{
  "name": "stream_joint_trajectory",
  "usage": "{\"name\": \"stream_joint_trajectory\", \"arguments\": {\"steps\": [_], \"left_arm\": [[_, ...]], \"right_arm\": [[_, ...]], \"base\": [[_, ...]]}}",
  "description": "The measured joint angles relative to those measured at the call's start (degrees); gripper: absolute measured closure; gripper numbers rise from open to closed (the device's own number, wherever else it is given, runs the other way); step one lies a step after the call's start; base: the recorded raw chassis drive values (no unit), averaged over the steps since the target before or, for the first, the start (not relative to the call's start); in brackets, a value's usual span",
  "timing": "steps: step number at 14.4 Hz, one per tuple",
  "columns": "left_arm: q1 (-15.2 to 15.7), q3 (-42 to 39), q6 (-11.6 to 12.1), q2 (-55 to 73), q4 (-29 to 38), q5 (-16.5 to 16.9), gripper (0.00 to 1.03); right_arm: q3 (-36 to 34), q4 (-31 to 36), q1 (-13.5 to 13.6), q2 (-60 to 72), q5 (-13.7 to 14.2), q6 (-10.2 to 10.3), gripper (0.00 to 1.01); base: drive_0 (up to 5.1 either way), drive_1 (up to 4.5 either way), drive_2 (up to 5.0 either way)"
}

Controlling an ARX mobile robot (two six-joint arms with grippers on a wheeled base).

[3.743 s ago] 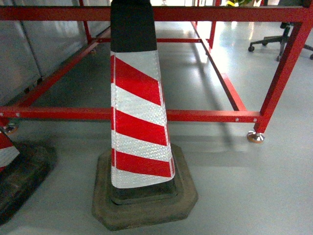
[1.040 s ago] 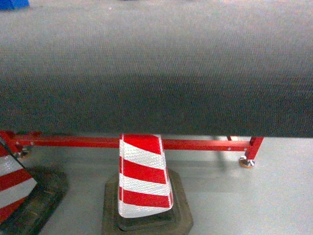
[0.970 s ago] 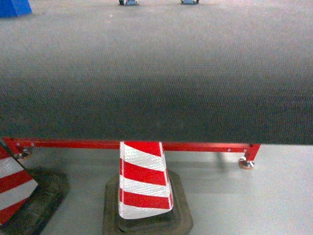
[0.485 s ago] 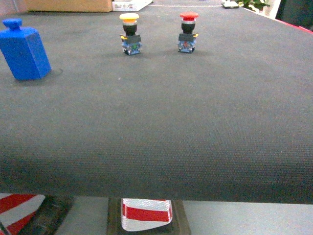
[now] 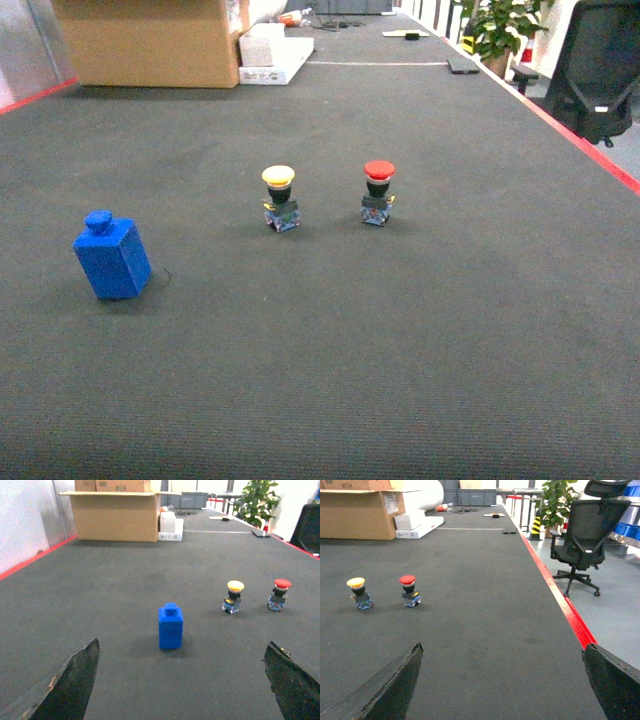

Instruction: Pick blue part to blue bin on bottom shelf

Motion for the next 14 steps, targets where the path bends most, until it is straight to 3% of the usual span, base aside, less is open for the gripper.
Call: {"name": "stream_joint_trajectory", "arguments": {"steps": [12,13,14], "left_arm": [[0.0,0.0,0.0,0.0,-0.24,-0.04,0.05],[-0.52,0.24,-0.37,0.31,-1.75,-1.44,0.05],[-4.59,2.32,-2.54,3.87,-7.3,-9.86,0.05]], "right_arm": [[0.0,-0.02,0.0,0.0,0.07,0.0,0.03],[0.02,-0.02,0.0,0.0,0.07,0.0,0.03],[0.0,-0.07,0.0,0.0,0.11,0.0,0.03]], "base": [[0.0,0.0,0.0],[0.0,0.0,0.0],[0.0,0.0,0.0]]}}
